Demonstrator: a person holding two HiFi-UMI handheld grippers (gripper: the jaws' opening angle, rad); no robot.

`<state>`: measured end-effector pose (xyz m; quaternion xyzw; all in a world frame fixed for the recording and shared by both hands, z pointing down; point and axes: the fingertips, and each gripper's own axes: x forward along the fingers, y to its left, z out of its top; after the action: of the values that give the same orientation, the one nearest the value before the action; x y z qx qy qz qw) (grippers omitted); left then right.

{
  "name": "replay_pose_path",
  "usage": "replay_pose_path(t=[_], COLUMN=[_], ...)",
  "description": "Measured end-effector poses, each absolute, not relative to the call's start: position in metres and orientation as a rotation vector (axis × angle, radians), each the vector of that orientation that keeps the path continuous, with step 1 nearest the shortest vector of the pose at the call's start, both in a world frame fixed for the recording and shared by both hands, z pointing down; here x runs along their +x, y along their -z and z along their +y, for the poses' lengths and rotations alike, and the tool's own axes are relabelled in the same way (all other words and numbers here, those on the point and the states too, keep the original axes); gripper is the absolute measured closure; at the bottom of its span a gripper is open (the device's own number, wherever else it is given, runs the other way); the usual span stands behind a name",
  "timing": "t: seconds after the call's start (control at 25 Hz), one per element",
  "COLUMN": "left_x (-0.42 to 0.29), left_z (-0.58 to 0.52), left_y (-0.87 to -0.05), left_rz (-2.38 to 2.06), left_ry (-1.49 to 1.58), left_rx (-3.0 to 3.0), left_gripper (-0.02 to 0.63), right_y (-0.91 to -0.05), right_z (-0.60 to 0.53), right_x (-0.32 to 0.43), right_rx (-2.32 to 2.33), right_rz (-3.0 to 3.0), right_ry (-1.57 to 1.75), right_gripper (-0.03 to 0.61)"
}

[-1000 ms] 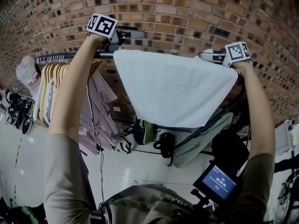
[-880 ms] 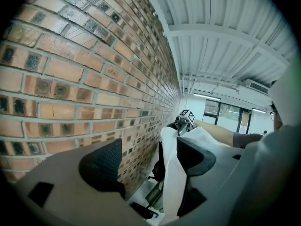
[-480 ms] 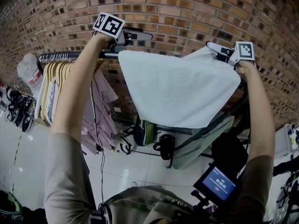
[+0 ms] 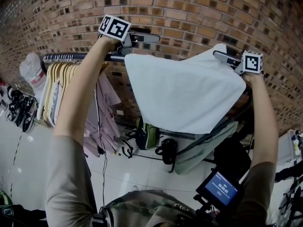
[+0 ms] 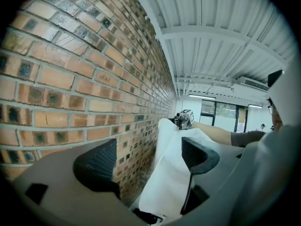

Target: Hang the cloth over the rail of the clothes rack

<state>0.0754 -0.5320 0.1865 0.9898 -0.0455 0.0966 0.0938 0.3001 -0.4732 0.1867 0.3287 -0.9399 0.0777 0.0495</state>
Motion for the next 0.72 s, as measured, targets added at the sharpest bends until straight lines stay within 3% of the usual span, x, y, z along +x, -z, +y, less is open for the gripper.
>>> replay_pose_path(t=[0.4, 0.6, 0.72], left_x=[0.073, 0.074, 0.076], left_z=[-0.529, -0.525, -0.521], left_y=[-0.178, -0.18, -0.179], left_rz=[-0.15, -0.152, -0.126], left_ry=[-0.233, -0.252, -0.252], left_rx=[2.974, 2.974, 2.98], left_gripper=[0.184, 0.184, 0.184], right_y=[-0.172, -0.176, -0.181], right_z=[-0.478, -0.479, -0.473], right_x=[0.307, 0.309, 0.297], right_rx=[1.121, 1.139, 1.047], right_rz=[-2.898, -2.889, -2.903], right_ry=[-0.23, -0.51, -0.482], right_gripper=[0.094, 0.094, 0.094])
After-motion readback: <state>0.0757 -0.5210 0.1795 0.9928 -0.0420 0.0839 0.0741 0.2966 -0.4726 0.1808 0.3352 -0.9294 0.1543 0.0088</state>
